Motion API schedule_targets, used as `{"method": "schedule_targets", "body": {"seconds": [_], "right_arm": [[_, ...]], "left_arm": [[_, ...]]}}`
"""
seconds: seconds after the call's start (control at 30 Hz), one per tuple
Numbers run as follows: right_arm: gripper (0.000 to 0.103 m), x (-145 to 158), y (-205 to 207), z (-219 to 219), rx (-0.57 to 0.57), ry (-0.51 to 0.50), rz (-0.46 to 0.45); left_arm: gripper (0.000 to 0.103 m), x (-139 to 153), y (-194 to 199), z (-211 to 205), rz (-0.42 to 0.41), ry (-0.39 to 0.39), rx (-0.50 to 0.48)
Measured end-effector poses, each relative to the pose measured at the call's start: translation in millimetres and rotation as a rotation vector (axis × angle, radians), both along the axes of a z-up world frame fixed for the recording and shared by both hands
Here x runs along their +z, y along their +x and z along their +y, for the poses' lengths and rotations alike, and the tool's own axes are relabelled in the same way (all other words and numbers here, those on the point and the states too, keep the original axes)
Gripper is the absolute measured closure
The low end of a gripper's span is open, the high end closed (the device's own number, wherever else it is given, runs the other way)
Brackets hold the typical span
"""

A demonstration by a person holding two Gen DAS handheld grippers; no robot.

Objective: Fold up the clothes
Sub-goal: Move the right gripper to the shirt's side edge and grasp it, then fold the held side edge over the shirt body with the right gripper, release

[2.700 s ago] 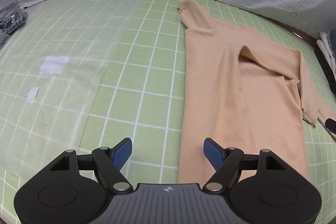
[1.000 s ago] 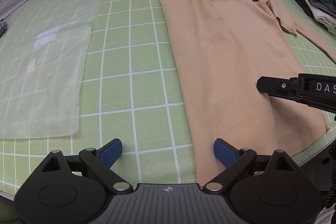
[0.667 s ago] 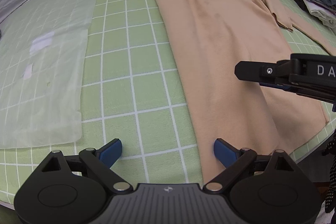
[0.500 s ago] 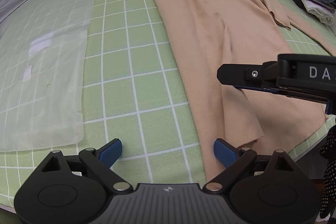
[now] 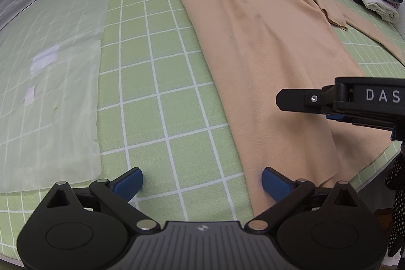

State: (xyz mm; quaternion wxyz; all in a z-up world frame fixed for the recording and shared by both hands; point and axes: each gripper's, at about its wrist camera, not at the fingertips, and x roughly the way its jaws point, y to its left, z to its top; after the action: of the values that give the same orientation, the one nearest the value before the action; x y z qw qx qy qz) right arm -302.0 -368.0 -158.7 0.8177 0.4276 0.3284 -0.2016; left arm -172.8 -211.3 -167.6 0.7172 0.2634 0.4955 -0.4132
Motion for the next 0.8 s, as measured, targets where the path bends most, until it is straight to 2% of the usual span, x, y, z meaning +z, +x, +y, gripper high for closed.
{"method": "schedule_targets", "body": {"seconds": [0.13,0.2,0.33,0.43,0.5,0.53,0.67,0.8], "right_arm": [[0.071,9.4,-2.8,3.6,0.033,0.011,-0.099],[0.068,9.6,-5.3,1.6,0.024,0.049,-0.150],[0.067,-3.1,-7.2,-2.9,-0.011,0.147,-0.180],[0.078,-12.2,-8.8,-4.2,-0.040,0.207,-0.187],[0.094,-13.9,-11.0,-5.1,-0.052,0.220,-0.186],[0.098,-14.0,-12.3,-5.6,-0.056,0.221,-0.185],[0.100,-9.9,-19.4,-8.2,-0.076,0.202,-0.161],[0.100,1.8,-34.7,-12.1,-0.105,0.136,-0.105]], "left_arm": [[0.003,-0.3,-0.4,0.4,-0.001,-0.001,0.000],[0.003,-0.9,-0.8,0.8,-0.003,-0.003,0.000],[0.003,-1.5,-1.2,1.9,-0.003,-0.006,0.001],[0.003,-1.7,-0.6,3.4,-0.003,-0.007,0.002],[0.003,-1.6,0.1,3.7,-0.001,-0.007,0.005],[0.003,-1.7,0.3,3.1,-0.002,-0.007,0.006],[0.002,-1.9,0.2,0.8,-0.004,-0.002,0.009],[0.001,-2.5,0.0,0.8,-0.006,0.001,0.012]]}}
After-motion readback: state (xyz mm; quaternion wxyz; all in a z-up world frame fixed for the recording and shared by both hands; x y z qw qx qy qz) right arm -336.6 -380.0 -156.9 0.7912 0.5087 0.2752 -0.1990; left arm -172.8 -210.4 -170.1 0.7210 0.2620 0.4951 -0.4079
